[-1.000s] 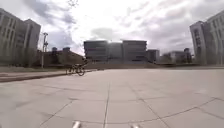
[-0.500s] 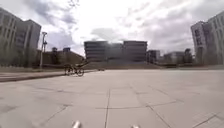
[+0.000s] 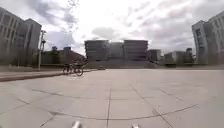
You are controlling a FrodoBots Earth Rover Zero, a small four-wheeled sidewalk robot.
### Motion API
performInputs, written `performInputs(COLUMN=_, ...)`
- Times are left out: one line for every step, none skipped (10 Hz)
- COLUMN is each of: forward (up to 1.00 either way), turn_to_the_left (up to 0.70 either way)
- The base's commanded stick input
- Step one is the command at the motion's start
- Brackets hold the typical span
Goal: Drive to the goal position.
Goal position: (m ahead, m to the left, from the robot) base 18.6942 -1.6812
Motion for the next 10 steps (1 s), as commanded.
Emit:
performInputs(forward=0.70, turn_to_the_left=0.00)
performInputs(forward=0.70, turn_to_the_left=0.00)
performInputs(forward=0.70, turn_to_the_left=0.00)
performInputs(forward=0.70, turn_to_the_left=0.00)
performInputs(forward=0.70, turn_to_the_left=0.00)
performInputs(forward=0.70, turn_to_the_left=0.00)
performInputs(forward=0.70, turn_to_the_left=0.00)
performInputs(forward=0.70, turn_to_the_left=0.00)
performInputs(forward=0.70, turn_to_the_left=0.00)
performInputs(forward=0.70, turn_to_the_left=0.00)
